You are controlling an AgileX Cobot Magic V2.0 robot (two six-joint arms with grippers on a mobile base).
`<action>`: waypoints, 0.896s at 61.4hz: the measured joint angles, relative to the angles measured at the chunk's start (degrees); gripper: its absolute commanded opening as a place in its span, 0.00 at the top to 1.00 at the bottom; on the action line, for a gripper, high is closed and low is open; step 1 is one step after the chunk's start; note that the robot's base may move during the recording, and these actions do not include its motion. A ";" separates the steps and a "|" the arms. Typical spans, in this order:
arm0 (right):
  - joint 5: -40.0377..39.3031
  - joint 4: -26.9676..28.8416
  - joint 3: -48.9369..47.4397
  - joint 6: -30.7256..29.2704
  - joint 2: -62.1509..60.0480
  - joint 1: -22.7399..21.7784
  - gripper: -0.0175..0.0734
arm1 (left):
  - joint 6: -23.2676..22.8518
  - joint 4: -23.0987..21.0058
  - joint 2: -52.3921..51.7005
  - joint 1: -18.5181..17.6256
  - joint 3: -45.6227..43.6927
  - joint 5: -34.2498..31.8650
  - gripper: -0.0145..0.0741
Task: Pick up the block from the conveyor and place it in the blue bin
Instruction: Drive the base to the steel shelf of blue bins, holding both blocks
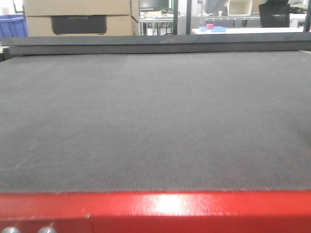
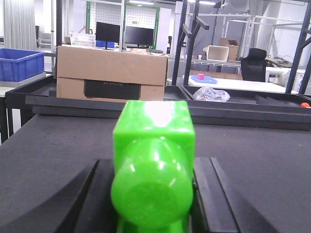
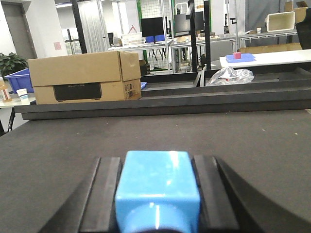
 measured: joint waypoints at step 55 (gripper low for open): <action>-0.12 0.00 0.00 0.00 0.00 0.00 0.99 | 0.00 0.00 -0.34 0.00 0.00 -0.18 0.96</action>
